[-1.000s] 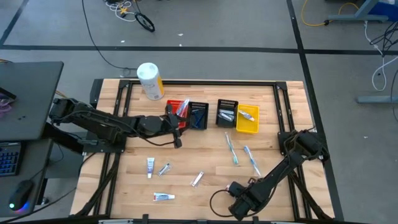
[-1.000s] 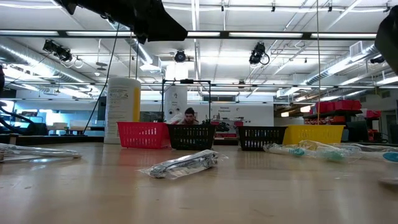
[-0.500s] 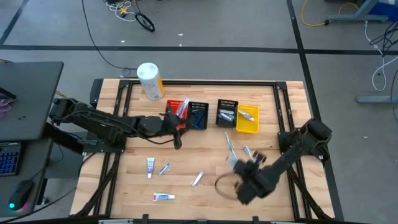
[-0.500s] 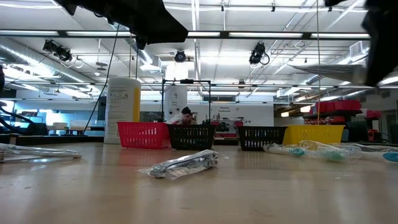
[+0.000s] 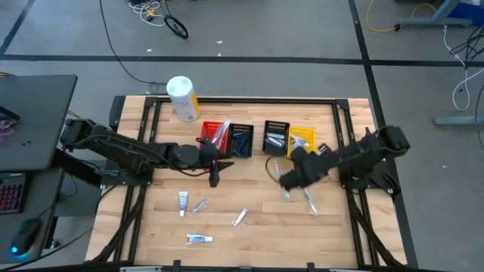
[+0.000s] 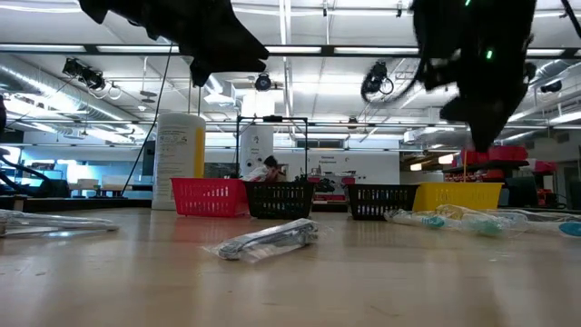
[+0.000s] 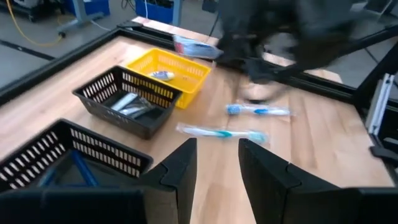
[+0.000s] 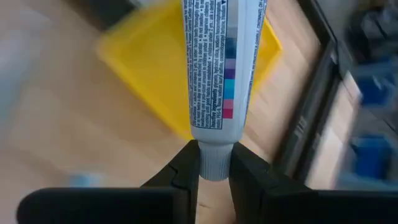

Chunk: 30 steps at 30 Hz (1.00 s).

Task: Pick & Place Travel size toiletries
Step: Put the white toothpaste into the yellow basket, then put the green toothbrush into the red basket

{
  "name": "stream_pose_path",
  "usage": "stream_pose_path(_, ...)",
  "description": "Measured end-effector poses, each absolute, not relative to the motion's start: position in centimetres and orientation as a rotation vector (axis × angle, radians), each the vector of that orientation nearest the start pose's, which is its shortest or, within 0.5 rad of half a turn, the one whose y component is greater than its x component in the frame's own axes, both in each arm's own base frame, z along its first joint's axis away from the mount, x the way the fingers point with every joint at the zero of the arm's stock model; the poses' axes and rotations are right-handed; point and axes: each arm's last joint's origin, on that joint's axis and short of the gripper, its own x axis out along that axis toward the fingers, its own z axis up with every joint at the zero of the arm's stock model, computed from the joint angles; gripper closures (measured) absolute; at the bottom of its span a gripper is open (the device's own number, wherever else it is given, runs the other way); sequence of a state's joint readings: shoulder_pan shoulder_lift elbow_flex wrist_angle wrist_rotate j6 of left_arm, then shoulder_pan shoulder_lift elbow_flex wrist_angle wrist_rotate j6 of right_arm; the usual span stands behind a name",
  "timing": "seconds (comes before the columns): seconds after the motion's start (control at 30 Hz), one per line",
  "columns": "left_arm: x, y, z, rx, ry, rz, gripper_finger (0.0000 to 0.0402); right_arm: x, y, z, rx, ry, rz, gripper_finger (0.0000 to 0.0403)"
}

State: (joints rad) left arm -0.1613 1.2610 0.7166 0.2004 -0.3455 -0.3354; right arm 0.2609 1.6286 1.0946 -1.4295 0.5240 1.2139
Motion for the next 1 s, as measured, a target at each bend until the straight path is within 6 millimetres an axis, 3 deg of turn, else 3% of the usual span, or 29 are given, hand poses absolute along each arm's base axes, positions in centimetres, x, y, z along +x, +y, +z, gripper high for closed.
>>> stream_pose_path(0.17,26.6,-4.1,24.7,-0.271,0.305,0.215,0.0274,22.5,0.9,18.9,0.139,1.474,-1.174,0.0335)
stream_pose_path(0.33,26.6,-4.6,24.7,-0.322,0.297,0.213,0.0274,22.7,-1.4,18.5,0.156,1.489,-1.180,0.0333)
stream_pose_path(0.63,26.3,-5.6,24.7,-0.358,0.292,0.208,0.0274,24.2,-2.7,17.9,0.098,1.506,-0.928,0.0314)
stream_pose_path(0.83,26.2,-6.1,24.7,-0.365,0.294,0.191,0.0274,24.1,-3.2,17.9,0.103,1.515,-0.936,0.0270)
stream_pose_path(1.0,26.2,-6.1,24.7,-0.363,0.294,0.191,0.0274,24.3,-3.3,17.9,0.149,1.470,-0.978,0.0258)
